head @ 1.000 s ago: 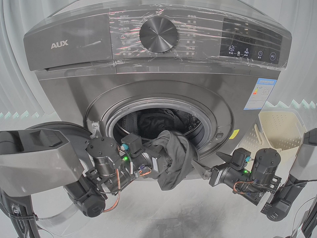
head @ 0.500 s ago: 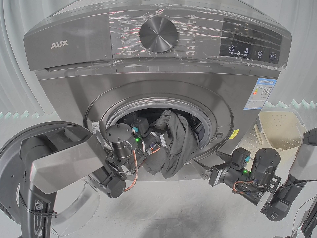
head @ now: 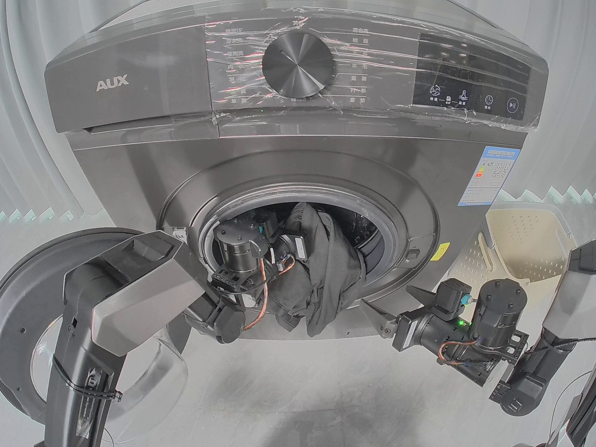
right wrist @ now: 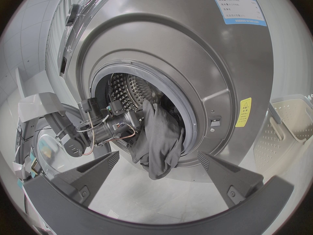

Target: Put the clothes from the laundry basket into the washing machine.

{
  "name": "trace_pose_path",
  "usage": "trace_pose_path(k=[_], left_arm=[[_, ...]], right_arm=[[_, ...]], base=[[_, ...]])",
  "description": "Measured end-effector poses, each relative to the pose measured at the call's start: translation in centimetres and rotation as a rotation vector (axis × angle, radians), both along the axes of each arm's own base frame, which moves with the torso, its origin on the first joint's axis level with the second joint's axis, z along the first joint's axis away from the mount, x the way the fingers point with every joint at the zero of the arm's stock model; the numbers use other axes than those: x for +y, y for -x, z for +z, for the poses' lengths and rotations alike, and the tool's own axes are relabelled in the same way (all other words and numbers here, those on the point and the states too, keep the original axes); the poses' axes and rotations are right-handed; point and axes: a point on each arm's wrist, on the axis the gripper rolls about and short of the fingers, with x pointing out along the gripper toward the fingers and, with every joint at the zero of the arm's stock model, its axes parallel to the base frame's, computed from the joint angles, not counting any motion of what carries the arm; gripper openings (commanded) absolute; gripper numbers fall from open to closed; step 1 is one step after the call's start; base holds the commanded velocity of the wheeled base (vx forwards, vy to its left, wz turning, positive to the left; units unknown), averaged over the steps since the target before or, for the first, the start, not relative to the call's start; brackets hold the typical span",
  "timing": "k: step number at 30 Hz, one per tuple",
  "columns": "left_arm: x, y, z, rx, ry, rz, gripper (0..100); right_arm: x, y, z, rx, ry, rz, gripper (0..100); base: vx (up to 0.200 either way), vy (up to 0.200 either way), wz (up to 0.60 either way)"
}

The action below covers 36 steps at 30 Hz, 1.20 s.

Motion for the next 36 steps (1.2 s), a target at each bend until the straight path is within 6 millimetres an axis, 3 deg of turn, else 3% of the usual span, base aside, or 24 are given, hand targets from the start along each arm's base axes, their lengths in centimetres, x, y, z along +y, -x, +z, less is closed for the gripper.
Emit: trace_pose_path(k=[7,19,20,30,36], left_arm=[[0.1,-1.9,0.2,0.001,-0.001,0.035,0],[-1.1,-5.2,2.5,-0.096,0.07,0.135,0],[-1.2,-5.3,2.4,-0.098,0.071,0.141,100],[-1.4,-5.4,1.1,-0.078,0.068,0.143,100],[-1.2,-3.7,-0.3,0.014,0.004,0.125,100]], right_arm=[[0.0,0.0,-0.1,0.001,0.001,0.001,100],[0.1,0.0,-0.1,0.003,0.002,0.003,100],[0.1,0.0,-0.1,0.003,0.003,0.003,100],[0.1,0.0,-0.2,0.007,0.005,0.003,100],[0.1,0.0,-0.2,0.006,0.004,0.003,100]], base=[[0.0,0.0,0.0],[0.0,0.0,0.0],[0.0,0.0,0.0],[0.0,0.0,0.0],[0.0,0.0,0.0]])
